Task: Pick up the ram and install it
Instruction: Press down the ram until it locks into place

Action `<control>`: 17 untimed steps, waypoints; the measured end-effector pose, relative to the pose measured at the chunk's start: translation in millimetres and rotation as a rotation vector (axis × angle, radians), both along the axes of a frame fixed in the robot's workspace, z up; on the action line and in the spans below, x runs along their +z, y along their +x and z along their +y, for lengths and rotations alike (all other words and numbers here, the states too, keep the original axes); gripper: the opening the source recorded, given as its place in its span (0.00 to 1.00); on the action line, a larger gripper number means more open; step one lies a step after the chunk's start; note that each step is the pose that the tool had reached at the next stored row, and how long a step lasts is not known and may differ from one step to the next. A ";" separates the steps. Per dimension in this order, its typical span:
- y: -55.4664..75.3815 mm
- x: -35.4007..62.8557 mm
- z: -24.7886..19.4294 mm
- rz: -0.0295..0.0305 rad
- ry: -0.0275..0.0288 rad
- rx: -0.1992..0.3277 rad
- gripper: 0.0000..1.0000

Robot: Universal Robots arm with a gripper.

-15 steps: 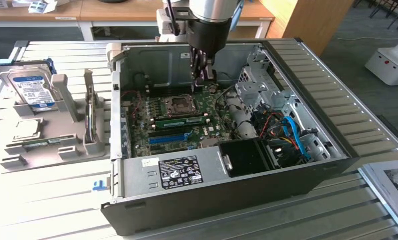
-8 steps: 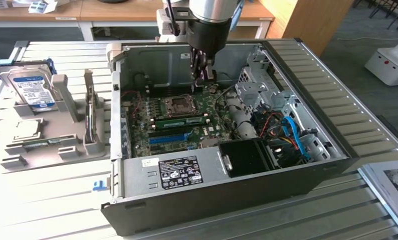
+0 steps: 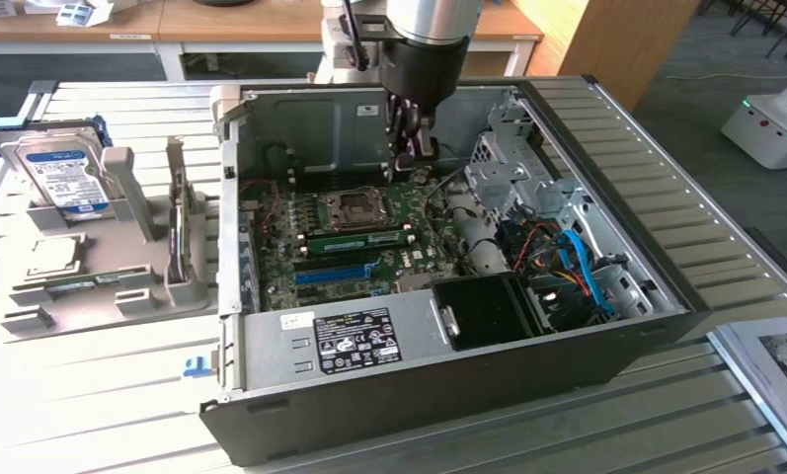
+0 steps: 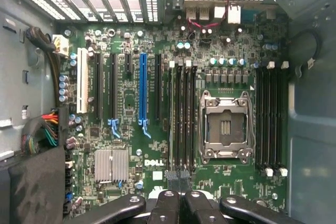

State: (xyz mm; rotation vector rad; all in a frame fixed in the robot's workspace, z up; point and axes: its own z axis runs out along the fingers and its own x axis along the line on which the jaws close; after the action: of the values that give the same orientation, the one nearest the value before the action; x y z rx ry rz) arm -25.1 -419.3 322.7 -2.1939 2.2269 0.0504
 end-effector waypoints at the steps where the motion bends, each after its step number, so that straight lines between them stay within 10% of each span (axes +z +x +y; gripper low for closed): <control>1: 1.4 0.0 0.0 0.0000 0.0000 0.000 0.10; 17: 16.8 0.0 -0.6 0.0000 0.0001 0.001 0.10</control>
State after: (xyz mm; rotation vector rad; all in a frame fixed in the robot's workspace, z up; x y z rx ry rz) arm -8.4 -419.8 322.7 -2.1949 2.2260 0.0504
